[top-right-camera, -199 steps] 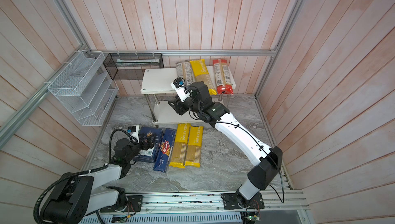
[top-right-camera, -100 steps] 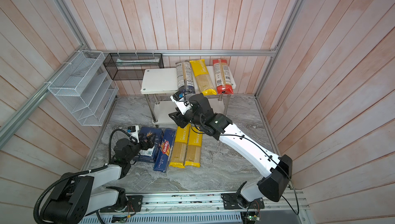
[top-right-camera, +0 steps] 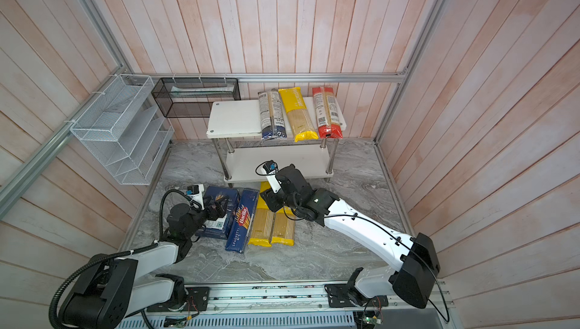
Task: Arrange pasta packages on shelves
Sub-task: Move the pasta bag to the center of the table.
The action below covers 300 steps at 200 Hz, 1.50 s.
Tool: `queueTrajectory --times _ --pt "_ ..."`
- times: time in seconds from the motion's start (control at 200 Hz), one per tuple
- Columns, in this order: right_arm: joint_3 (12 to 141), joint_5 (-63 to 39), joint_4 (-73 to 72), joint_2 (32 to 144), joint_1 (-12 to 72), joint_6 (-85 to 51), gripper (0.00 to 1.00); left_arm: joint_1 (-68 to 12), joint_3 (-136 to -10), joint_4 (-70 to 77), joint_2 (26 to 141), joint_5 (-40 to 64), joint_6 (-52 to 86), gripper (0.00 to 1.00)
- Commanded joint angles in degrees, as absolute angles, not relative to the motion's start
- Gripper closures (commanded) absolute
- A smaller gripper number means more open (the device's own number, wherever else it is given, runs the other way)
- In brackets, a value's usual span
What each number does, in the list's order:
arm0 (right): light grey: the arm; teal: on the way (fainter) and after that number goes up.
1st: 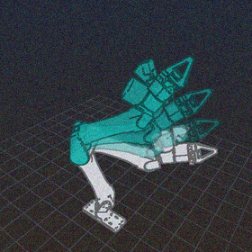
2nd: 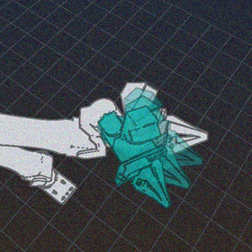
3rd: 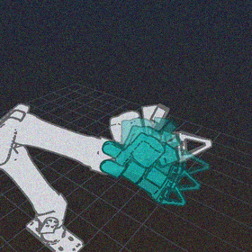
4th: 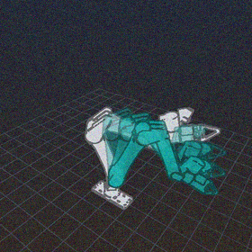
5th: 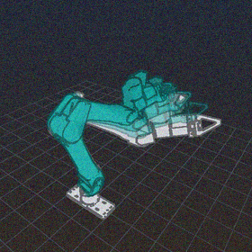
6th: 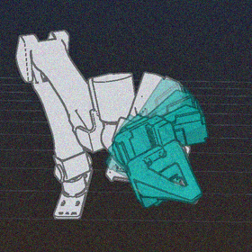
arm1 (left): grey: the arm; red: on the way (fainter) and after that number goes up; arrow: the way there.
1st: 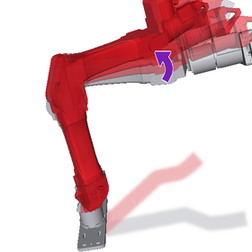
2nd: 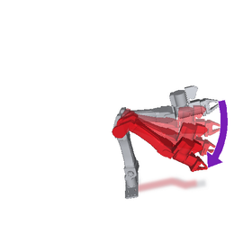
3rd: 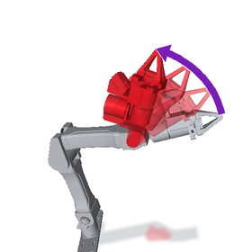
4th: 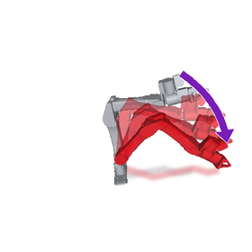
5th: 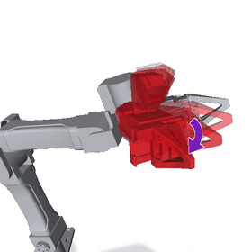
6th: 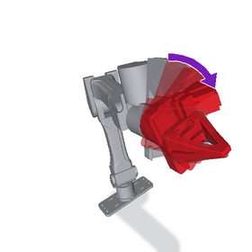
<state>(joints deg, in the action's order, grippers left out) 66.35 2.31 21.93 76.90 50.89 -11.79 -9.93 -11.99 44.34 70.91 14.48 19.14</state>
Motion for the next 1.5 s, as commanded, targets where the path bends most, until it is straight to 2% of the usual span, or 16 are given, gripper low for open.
queueTrajectory --times 0.0,0.24,0.41,0.575,0.75,1.495 --pt "65.5 11.1 28.5 74.9 51.2 -15.6 0.49 -10.2 -11.6 44.4 70.8 14.0 19.2 0.00" --pt "52.8 12.4 18.3 71.9 51.1 -30.2 0.47 -10.2 -11.2 44.7 70.4 13.7 19.1 0.00" --pt "48.6 17.1 13.7 73.6 49.7 -33.8 0.47 -10.2 -11.8 44.3 71.1 14.3 18.9 0.00" --pt "46.6 18.2 10.4 75.6 48.6 -34.6 0.46 -10.6 -12.2 44.0 71.3 14.4 18.3 0.00" --pt "43.2 13.6 4.2 77.9 47.0 -35.4 0.46 -10.6 -10.7 45.3 69.9 13.6 18.7 0.00" --pt "47.5 5.0 5.2 91.8 45.1 -29.6 0.42 -11.6 -11.9 43.9 70.9 12.2 17.8 0.00"
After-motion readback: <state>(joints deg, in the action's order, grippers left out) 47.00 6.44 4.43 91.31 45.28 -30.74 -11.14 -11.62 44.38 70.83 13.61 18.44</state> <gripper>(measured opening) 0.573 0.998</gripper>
